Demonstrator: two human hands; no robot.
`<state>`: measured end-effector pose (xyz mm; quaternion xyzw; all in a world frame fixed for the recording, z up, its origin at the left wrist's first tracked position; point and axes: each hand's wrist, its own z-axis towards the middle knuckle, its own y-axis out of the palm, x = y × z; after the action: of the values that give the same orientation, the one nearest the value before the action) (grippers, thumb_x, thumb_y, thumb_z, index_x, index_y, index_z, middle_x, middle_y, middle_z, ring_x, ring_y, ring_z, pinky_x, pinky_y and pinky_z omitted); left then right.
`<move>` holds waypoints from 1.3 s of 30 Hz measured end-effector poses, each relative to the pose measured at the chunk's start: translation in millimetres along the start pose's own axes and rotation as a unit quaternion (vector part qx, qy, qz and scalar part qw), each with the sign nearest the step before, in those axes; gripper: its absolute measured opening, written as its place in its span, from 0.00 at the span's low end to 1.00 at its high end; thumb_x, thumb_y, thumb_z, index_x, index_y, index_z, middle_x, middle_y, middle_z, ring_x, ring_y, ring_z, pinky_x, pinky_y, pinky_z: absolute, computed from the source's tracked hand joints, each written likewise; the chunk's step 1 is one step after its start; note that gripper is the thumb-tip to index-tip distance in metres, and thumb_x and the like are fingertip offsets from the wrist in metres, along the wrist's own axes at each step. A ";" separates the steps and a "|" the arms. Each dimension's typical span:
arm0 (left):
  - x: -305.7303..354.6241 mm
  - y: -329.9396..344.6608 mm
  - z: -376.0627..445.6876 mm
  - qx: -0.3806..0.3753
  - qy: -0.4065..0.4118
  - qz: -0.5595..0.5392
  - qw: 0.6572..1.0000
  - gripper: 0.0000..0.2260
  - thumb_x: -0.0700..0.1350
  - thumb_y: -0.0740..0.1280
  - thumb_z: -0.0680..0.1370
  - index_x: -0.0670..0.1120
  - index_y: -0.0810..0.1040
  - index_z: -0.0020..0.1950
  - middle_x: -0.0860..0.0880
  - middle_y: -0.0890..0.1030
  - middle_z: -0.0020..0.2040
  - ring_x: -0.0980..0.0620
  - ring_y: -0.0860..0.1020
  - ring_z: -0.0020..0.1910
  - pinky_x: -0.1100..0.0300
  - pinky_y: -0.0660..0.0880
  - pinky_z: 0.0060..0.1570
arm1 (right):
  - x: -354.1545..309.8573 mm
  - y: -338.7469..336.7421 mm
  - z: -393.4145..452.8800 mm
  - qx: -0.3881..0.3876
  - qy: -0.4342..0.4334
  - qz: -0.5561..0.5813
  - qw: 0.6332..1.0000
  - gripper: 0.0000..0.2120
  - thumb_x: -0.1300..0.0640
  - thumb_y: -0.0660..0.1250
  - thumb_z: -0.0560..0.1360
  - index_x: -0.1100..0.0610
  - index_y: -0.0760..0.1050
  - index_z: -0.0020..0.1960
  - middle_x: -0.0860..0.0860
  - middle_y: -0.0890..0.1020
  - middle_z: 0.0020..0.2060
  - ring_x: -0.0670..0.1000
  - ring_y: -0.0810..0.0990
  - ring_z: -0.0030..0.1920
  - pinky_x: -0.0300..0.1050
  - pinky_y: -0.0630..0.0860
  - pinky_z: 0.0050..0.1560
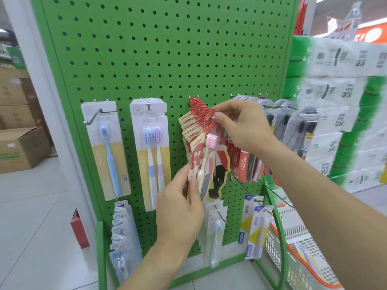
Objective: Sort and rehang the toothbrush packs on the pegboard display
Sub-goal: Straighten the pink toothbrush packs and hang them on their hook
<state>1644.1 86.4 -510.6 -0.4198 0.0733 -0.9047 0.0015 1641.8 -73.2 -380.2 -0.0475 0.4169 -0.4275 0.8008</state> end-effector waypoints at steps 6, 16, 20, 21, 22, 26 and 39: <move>11.1 -4.5 -3.0 -0.013 -0.007 0.008 1.000 0.25 0.39 0.66 0.82 0.71 0.71 0.65 0.71 0.82 0.44 0.57 0.83 0.44 0.59 0.82 0.48 | 2.0 -3.9 -10.0 0.151 -0.006 0.034 0.988 0.05 0.62 0.69 0.78 0.55 0.83 0.50 0.45 0.84 0.39 0.38 0.80 0.37 0.31 0.76 0.41; 8.3 -13.3 -9.1 0.005 -0.005 0.047 0.999 0.25 0.39 0.67 0.81 0.66 0.69 0.70 0.65 0.81 0.47 0.60 0.82 0.50 0.59 0.80 0.57 | 4.3 -18.4 -56.5 0.346 -0.062 0.114 0.929 0.03 0.60 0.63 0.82 0.54 0.76 0.53 0.48 0.80 0.44 0.41 0.78 0.43 0.38 0.76 0.45; 19.2 -22.8 -11.6 0.105 0.135 0.106 0.979 0.17 0.35 0.66 0.78 0.47 0.78 0.65 0.58 0.77 0.59 0.64 0.72 0.62 0.59 0.71 0.66 | 4.4 -24.7 -84.3 0.302 -0.069 0.083 0.947 0.05 0.58 0.63 0.83 0.50 0.75 0.52 0.54 0.81 0.48 0.45 0.80 0.47 0.40 0.76 0.50; 23.8 -24.1 -13.8 0.117 0.183 0.097 0.971 0.15 0.33 0.65 0.76 0.44 0.79 0.61 0.56 0.77 0.57 0.63 0.72 0.61 0.61 0.71 0.63 | 3.5 -23.6 -93.3 0.279 -0.055 0.092 0.954 0.06 0.59 0.63 0.83 0.48 0.75 0.51 0.53 0.82 0.47 0.44 0.81 0.45 0.39 0.76 0.48; 28.7 -24.7 -17.6 0.107 0.215 0.082 0.967 0.14 0.32 0.65 0.76 0.43 0.79 0.59 0.54 0.78 0.57 0.62 0.74 0.60 0.63 0.71 0.61 | 3.0 -20.6 -102.6 0.251 -0.034 0.111 0.961 0.08 0.59 0.63 0.84 0.47 0.75 0.51 0.52 0.83 0.46 0.44 0.81 0.43 0.39 0.76 0.45; 37.9 -23.3 -35.9 -0.055 0.138 0.053 0.987 0.14 0.43 0.65 0.83 0.49 0.75 0.68 0.58 0.76 0.62 0.59 0.75 0.63 0.67 0.71 0.61 | 0.8 -1.5 -135.4 0.127 0.052 0.185 0.973 0.07 0.62 0.64 0.83 0.53 0.79 0.50 0.44 0.85 0.40 0.42 0.81 0.39 0.33 0.76 0.41; -29.7 -36.4 -71.3 -0.392 -0.207 0.015 0.896 0.04 0.51 0.70 0.80 0.51 0.82 0.49 0.47 0.86 0.40 0.42 0.84 0.38 0.42 0.80 0.41 | 68.7 31.9 -204.3 -0.131 0.167 0.119 0.970 0.08 0.50 0.67 0.79 0.54 0.78 0.45 0.48 0.83 0.30 0.44 0.76 0.30 0.39 0.73 0.33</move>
<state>1611.3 133.7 -573.6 -0.5631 0.4267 -0.6949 -0.1344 1537.4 -45.6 -569.5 -0.0304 0.5997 -0.2726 0.7517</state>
